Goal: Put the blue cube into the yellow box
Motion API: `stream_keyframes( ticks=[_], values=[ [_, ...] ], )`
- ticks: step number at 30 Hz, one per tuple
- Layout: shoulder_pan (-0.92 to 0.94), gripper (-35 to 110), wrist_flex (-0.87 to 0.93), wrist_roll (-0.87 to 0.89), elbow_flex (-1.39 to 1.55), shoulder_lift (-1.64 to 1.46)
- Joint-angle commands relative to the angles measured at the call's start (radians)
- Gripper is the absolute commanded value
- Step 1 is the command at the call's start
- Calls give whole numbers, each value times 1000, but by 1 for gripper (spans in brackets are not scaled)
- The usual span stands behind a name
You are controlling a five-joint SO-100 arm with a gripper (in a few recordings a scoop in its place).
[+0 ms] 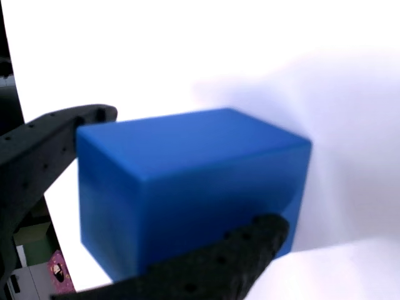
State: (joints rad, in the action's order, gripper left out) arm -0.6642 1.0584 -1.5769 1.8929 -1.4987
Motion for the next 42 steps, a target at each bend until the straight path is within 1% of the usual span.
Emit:
stream_keyframes(
  ticks=[1, 7, 10, 14, 29, 36, 42],
  values=[
    [5, 46, -6, 3, -20, -48],
    [8, 44, -8, 15, -20, -52],
    [8, 34, -28, 51, -20, -60],
    [6, 30, -28, 63, -17, -69],
    [-6, 25, -37, 106, 34, -101],
    [12, 21, -54, 91, 28, -126],
    [83, 20, -74, 9, -32, -199]
  ],
)
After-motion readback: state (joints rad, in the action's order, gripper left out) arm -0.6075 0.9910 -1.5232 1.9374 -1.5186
